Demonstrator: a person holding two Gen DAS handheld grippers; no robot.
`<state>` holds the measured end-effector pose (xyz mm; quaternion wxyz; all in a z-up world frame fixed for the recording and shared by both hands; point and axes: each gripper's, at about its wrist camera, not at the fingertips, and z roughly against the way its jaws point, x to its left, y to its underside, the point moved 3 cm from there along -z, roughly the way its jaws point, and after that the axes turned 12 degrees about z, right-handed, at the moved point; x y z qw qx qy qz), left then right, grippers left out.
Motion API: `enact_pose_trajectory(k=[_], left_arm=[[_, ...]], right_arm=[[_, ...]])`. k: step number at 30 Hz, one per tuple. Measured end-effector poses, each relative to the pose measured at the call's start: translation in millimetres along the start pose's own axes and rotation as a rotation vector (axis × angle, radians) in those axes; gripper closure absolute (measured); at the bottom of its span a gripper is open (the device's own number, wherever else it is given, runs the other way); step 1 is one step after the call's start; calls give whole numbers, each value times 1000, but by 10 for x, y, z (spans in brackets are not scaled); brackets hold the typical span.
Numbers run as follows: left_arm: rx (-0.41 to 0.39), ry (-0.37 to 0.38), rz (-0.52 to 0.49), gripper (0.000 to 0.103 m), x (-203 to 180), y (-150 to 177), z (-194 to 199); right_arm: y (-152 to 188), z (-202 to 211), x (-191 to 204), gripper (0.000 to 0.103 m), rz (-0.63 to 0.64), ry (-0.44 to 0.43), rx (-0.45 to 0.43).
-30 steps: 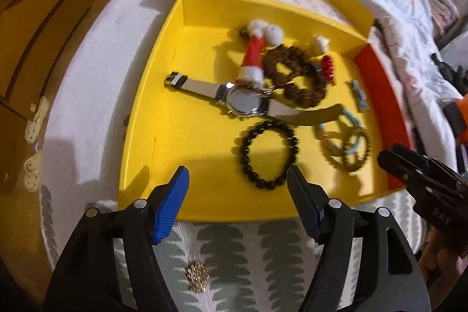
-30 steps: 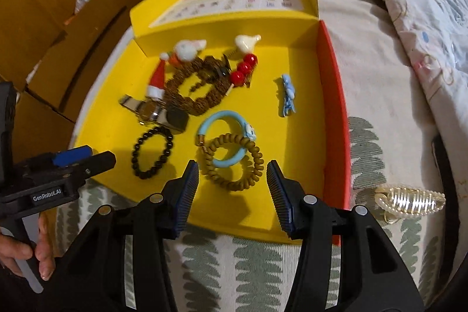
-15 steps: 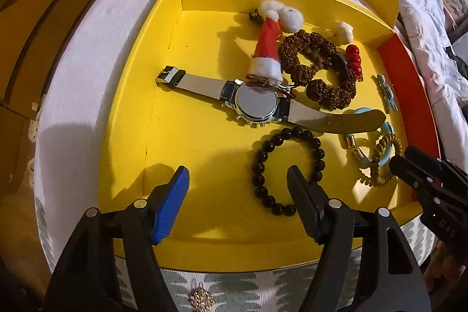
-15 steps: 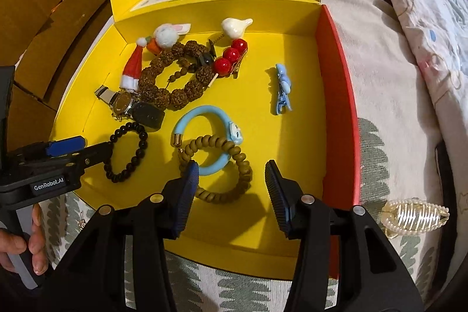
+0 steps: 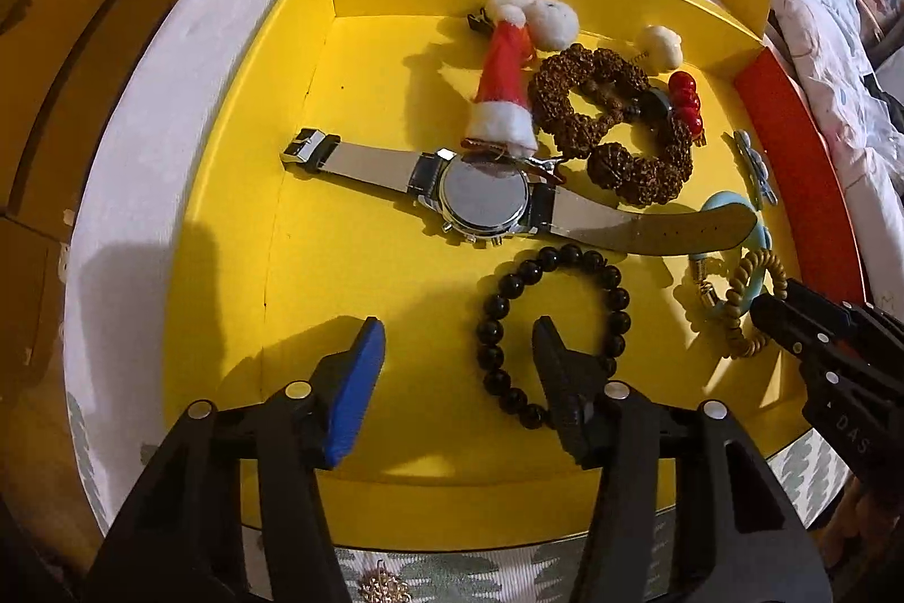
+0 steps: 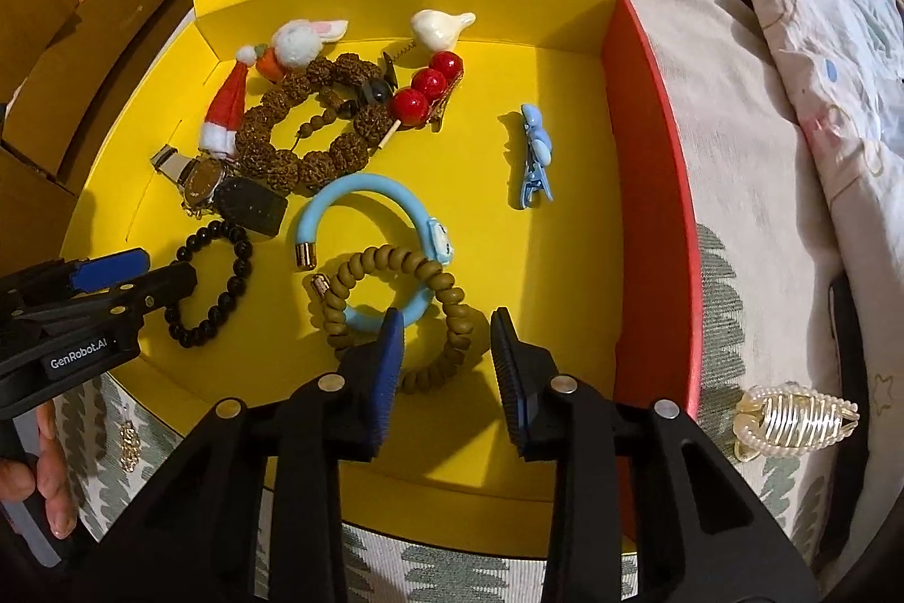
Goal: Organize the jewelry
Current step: 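Grasp the black bead bracelet with the left tool while the right grasps the wooden bead bracelet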
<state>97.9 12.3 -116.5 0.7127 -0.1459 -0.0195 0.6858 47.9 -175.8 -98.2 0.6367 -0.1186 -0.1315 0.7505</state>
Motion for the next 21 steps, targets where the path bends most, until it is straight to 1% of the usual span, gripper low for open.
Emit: enact_pose_trajectory(k=[4,6,12,14,15,16,17,18,19,20,21], left_arm=[[-8,-3,-9,57,-36,1,-3],[-11,-1,-11,60,-20,14,6],[-17,-8,-24,62,-67,37,1],[-23,-8,-27,67,-88,49,0],[-24,-11,-30,72,-96,46,1],[-25,-12,-31,74,-99,40,0],[-25,-13,-31,77,-99,38,1],[-26,-11,-32,84,-100,40,4],[-26,-11,-34,87,-103,40,5],[-25,-9,-33,88,-97,47,6],[-25,-6,-32,92,-96,48,7]], right_arm=[[0,52,-42,70,-21,-31,-15],[-2,74,-57,71,-25,-31,-21],[4,-16,-11,71,-9,-13,0],[4,-41,-2,73,-8,-16,4],[1,-43,1,78,-7,-17,3],[2,-45,2,82,-4,-12,6],[5,-47,3,84,0,-6,8],[13,-46,6,90,-1,-7,8],[16,-48,7,90,-4,-17,9],[16,-48,15,90,3,-16,10],[16,-48,25,90,10,-11,10]])
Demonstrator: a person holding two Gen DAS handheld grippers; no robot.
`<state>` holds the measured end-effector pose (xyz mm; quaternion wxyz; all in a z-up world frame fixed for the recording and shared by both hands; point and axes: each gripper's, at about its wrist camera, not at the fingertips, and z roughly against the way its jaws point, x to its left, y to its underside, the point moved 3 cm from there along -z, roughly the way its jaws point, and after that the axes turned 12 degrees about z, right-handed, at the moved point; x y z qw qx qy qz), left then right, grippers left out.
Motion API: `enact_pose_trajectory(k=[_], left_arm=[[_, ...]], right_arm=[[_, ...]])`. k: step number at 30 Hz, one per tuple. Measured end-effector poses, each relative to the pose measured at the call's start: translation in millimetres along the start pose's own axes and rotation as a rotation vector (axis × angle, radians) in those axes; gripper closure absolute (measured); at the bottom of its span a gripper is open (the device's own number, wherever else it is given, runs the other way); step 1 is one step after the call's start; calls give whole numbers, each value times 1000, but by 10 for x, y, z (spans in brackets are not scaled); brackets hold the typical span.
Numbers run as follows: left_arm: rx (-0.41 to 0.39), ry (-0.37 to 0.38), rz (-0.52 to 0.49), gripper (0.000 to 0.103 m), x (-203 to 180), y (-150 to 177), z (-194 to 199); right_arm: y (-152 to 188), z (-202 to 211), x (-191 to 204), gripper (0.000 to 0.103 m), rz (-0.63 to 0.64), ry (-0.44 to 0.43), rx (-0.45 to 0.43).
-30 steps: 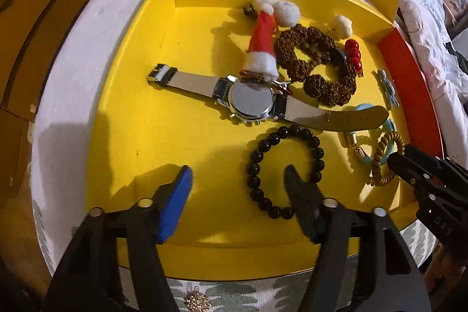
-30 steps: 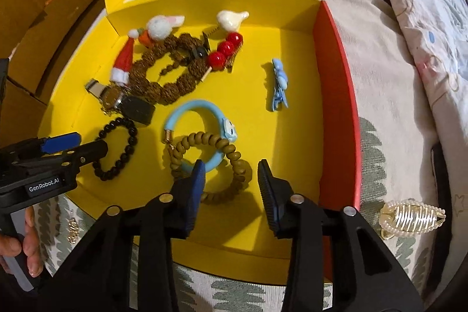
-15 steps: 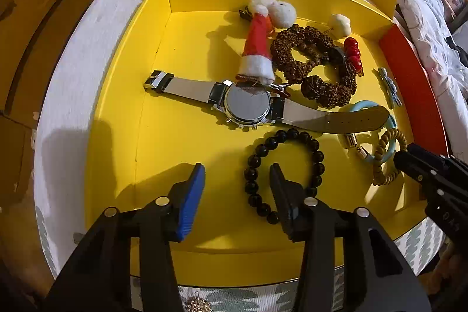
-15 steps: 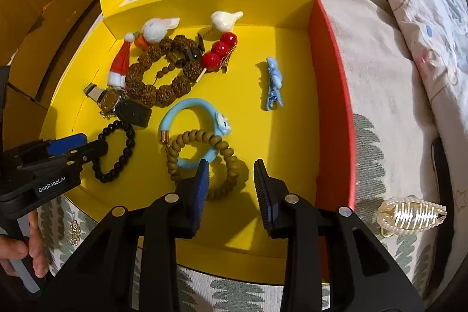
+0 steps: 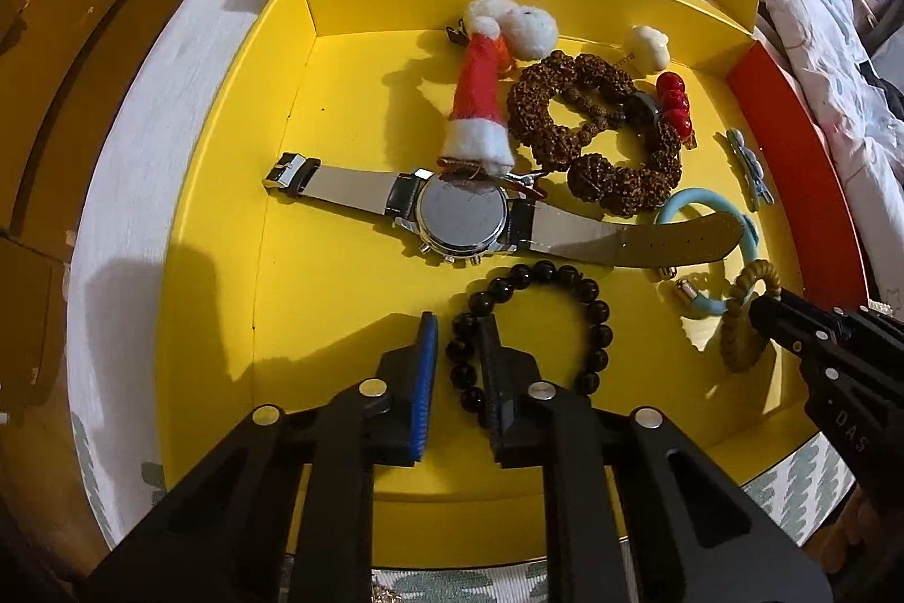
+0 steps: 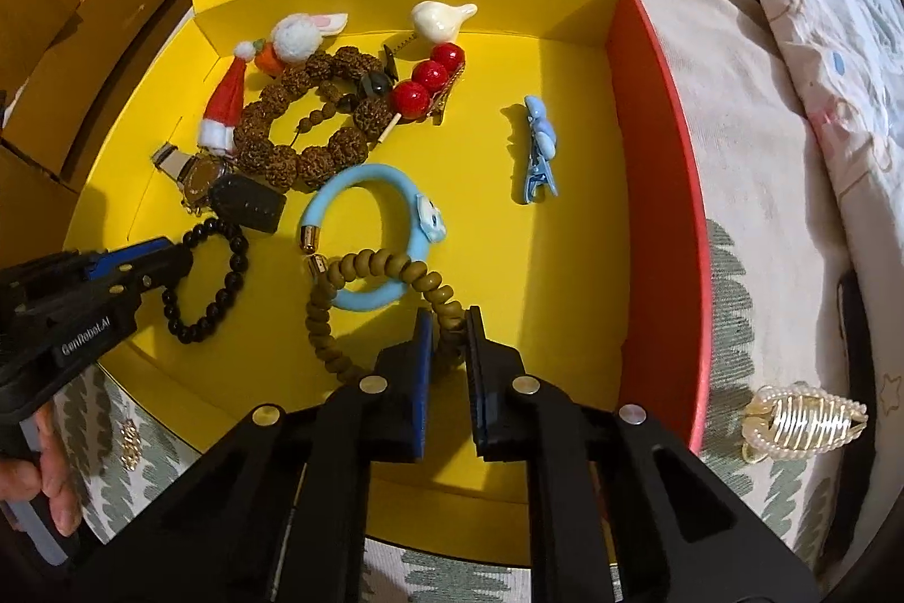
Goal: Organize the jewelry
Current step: 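Grasp the black bead bracelet with the left tool while the right grasps the wooden bead bracelet, then carry both bracelets out of the box and release them on the bedspread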
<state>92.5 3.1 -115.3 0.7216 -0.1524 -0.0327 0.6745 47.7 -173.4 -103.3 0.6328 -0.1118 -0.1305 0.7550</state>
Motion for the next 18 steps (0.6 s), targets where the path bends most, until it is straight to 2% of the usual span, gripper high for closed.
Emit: enact_pose_trajectory(k=[6,13,18], left_arm=[[0,14,16,93,18,-18,11],[18,67,61,93,107,-56,42],[-6,92,67,93,110,-72,157]], right_arm=[[8,3,-4,91,-8,-8,-2],[-5,114,-112,92,-46,-69,-37],[-29,205,-167,92,-61,-88,-60]])
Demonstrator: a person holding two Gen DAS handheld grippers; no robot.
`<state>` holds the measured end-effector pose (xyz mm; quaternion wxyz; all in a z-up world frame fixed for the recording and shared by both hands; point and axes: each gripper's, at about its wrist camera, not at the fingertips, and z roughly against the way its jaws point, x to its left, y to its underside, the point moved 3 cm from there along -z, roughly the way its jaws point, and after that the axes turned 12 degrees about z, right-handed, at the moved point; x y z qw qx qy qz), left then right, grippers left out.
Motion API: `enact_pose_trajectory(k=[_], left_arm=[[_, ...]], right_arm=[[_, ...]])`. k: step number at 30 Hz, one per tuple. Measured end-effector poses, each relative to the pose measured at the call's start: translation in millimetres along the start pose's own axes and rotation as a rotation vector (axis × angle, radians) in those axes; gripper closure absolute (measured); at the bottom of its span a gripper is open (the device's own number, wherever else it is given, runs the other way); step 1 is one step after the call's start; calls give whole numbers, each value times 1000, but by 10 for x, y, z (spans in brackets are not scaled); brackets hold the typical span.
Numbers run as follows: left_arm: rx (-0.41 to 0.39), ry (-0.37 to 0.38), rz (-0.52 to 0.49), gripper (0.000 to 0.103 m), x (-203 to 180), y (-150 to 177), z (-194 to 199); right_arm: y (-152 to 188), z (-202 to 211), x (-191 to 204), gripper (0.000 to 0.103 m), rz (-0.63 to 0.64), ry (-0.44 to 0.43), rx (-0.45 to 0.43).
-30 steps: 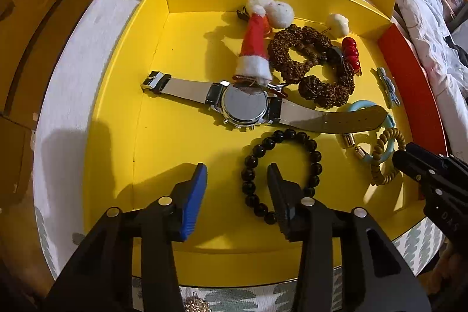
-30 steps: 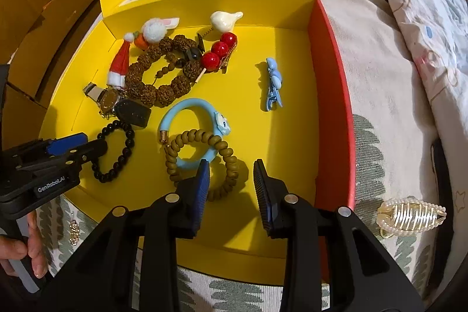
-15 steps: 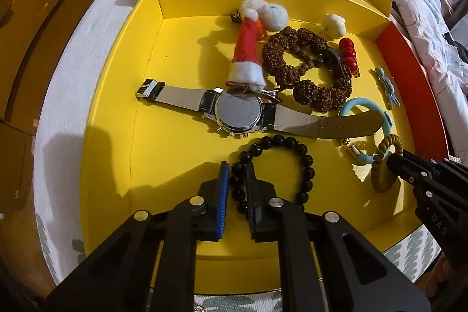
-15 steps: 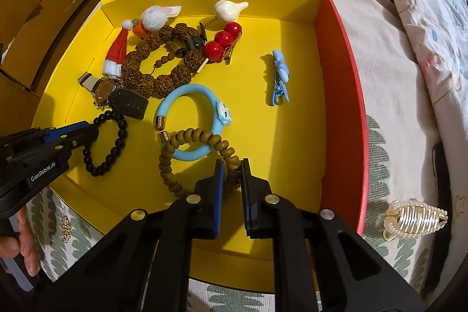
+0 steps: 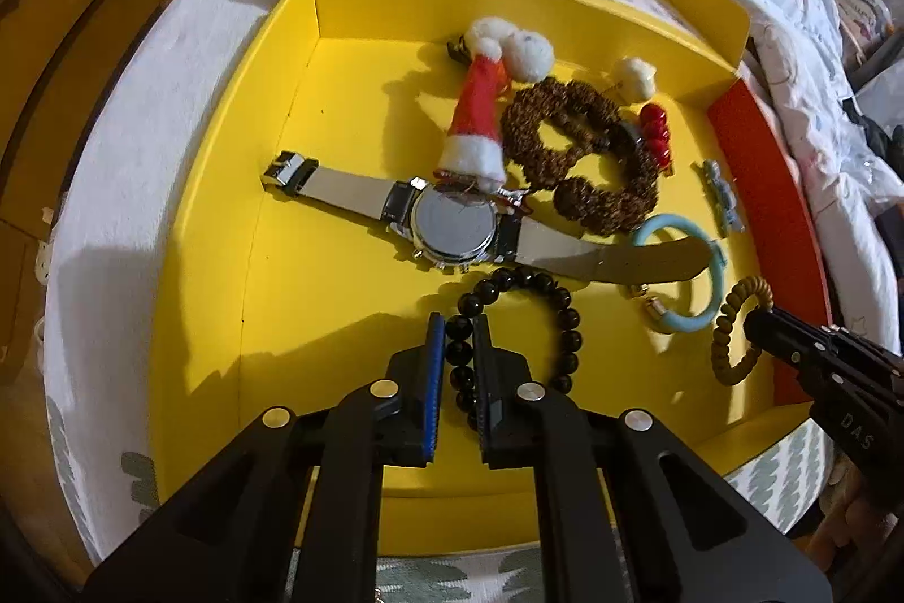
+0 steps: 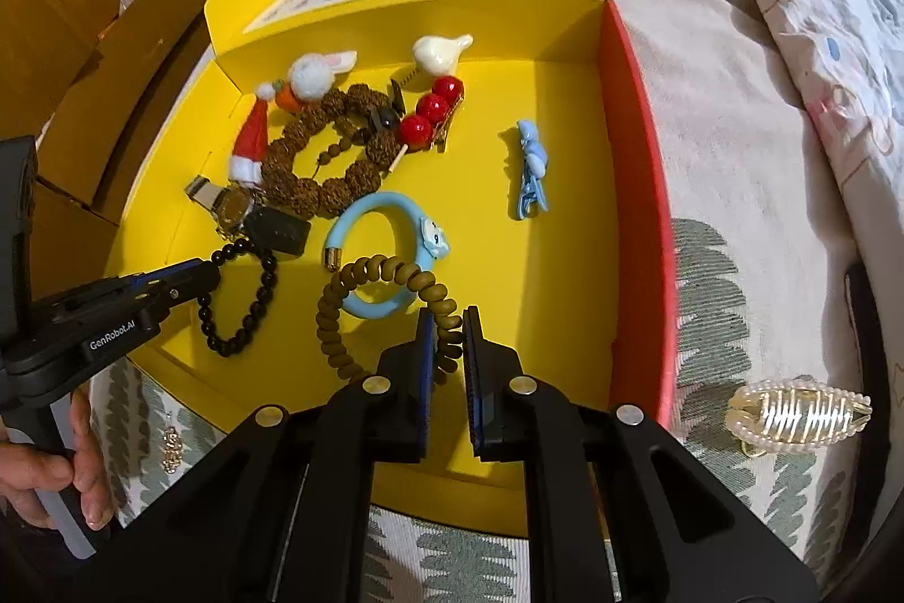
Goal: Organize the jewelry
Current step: 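Carry both bracelets out of the box and release them on the bedspread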
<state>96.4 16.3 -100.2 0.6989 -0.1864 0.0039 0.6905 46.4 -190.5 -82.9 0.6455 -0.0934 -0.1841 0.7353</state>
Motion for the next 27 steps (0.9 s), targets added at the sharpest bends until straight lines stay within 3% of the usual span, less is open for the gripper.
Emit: enact_pose_trajectory(k=[12,27], left_arm=[[-42,81,28,93,-9,-50,301],[-127,151,21,93,-292,19,748]], right_arm=[[-57,275,-9,92,-22,-39,-69],[-26,685,-18,92,-30,-64,-137]])
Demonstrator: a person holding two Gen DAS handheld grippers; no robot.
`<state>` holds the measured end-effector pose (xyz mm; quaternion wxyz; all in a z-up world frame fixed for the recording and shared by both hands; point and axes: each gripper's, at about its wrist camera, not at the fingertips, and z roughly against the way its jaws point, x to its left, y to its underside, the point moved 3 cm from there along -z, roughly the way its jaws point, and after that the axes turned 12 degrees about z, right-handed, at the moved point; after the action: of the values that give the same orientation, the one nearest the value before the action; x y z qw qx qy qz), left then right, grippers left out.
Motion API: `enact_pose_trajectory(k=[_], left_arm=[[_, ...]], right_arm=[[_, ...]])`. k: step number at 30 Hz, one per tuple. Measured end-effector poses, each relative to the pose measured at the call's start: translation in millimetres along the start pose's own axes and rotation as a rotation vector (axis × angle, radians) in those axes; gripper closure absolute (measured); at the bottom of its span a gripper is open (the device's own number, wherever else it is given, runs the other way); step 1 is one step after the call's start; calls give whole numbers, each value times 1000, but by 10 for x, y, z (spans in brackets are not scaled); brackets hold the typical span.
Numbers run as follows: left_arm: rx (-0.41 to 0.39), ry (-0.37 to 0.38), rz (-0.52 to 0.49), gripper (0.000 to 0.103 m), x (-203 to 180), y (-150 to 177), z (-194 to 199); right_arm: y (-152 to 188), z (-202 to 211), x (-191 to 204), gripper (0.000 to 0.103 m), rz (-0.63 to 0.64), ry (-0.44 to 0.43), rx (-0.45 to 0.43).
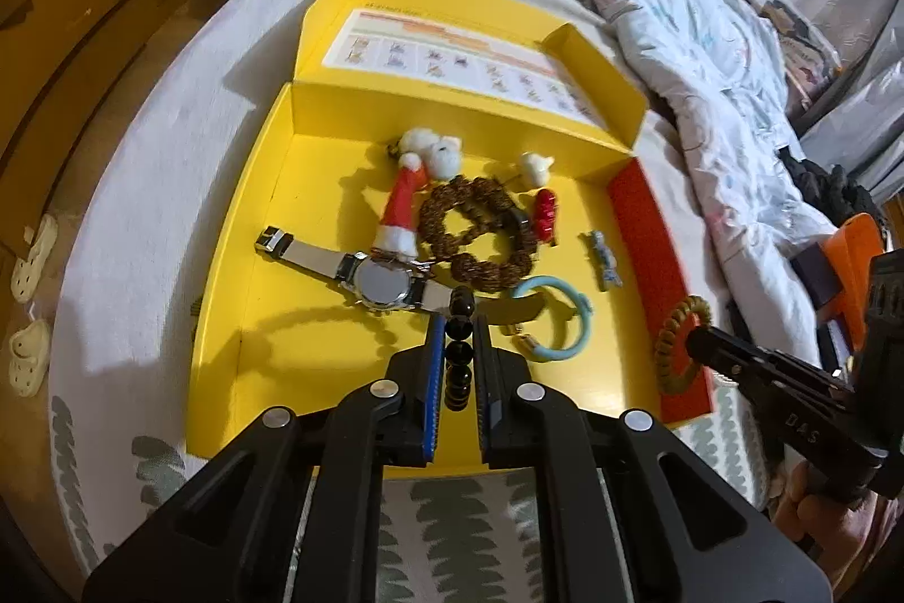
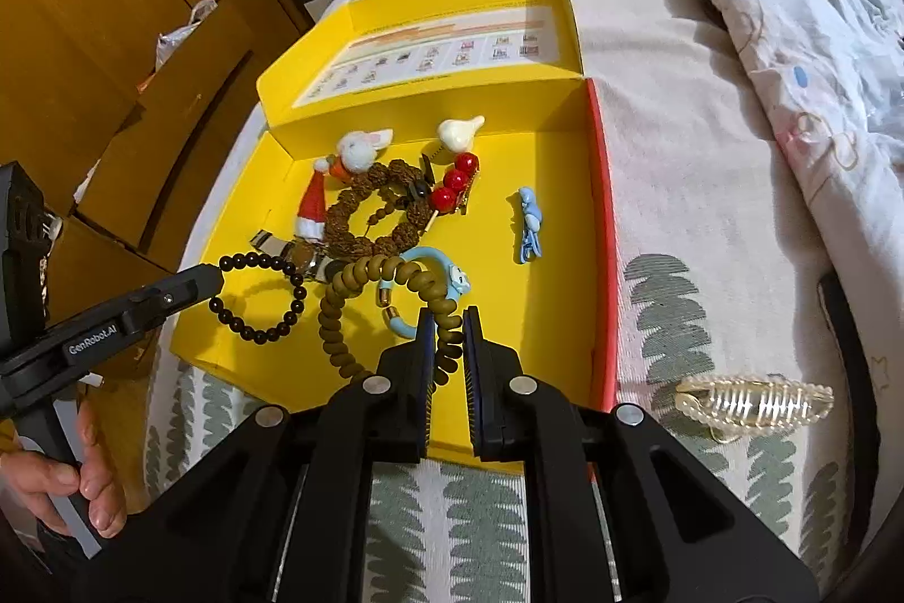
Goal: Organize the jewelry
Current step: 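Carry both bracelets out of the box and release them on the bedspread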
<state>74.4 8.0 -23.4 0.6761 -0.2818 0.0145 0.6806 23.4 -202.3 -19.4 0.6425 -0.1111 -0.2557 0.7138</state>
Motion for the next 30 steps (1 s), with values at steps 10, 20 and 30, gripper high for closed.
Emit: enact_pose_trajectory(k=[10,20,30], left_arm=[[-54,42,-72,93,-256,291,583],[40,128,-154,93,-515,1061,784],[168,3,-167,93,-240,1427,215]], right_arm=[[221,564,108,92,26,-12,-27],[803,784,73,92,9,43,55],[1177,360,3,92,4,56,198]])
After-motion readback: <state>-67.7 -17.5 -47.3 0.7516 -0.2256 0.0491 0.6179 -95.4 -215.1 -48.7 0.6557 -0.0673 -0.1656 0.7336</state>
